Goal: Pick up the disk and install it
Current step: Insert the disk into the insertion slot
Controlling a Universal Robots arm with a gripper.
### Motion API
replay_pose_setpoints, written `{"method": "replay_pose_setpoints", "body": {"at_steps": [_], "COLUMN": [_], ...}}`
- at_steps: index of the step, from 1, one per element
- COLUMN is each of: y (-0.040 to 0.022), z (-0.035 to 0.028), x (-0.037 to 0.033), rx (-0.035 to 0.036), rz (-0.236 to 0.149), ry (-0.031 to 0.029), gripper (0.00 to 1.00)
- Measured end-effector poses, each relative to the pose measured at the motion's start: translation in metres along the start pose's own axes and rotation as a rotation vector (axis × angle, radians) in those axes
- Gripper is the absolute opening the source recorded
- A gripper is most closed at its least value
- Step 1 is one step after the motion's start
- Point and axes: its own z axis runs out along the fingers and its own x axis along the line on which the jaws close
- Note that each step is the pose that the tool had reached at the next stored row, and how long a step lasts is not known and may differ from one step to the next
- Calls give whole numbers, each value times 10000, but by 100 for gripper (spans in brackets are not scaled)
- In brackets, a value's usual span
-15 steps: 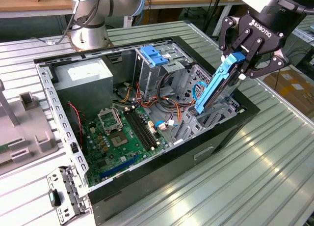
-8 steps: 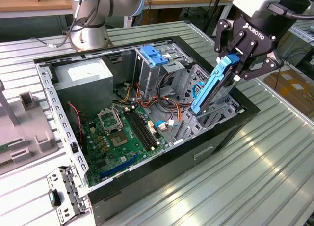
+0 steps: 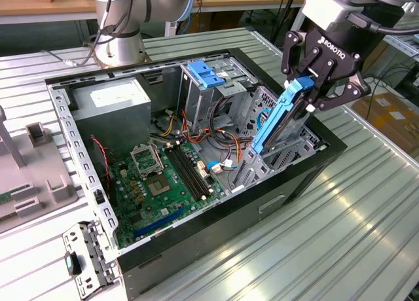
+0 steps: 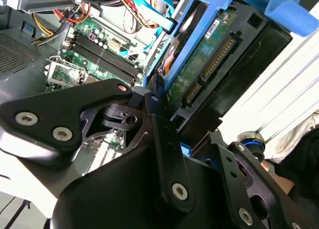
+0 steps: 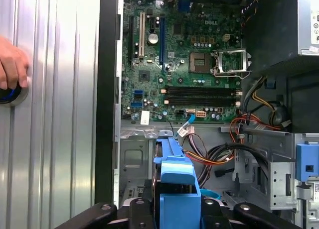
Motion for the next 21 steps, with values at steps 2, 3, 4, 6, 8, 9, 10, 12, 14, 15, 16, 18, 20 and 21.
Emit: {"method": "replay_pose_setpoints", "body": {"at_steps": [2, 3, 4, 6, 8, 9, 10, 12, 14, 15, 16, 18, 20, 21], "y": [-1, -2, -2, -3, -4, -4, -4, -5, -6, -6, -6, -7, -8, -8], "z": [23, 32, 43, 68, 86, 92, 101, 114, 130, 135, 148, 163, 179, 188], "x": [0, 1, 1, 2, 3, 3, 3, 4, 5, 5, 6, 7, 8, 8], "rx": [2, 4, 4, 6, 7, 7, 7, 7, 7, 7, 7, 7, 7, 7], "rz": [48, 67, 87, 124, 137, 138, 139, 139, 139, 139, 139, 139, 139, 139], "ry": [-2, -3, -5, -6, -6, -6, -6, -6, -7, -6, -6, -6, -7, -6], "gripper": [36, 36, 36, 36, 36, 36, 36, 36, 36, 36, 36, 36, 36, 36]}}
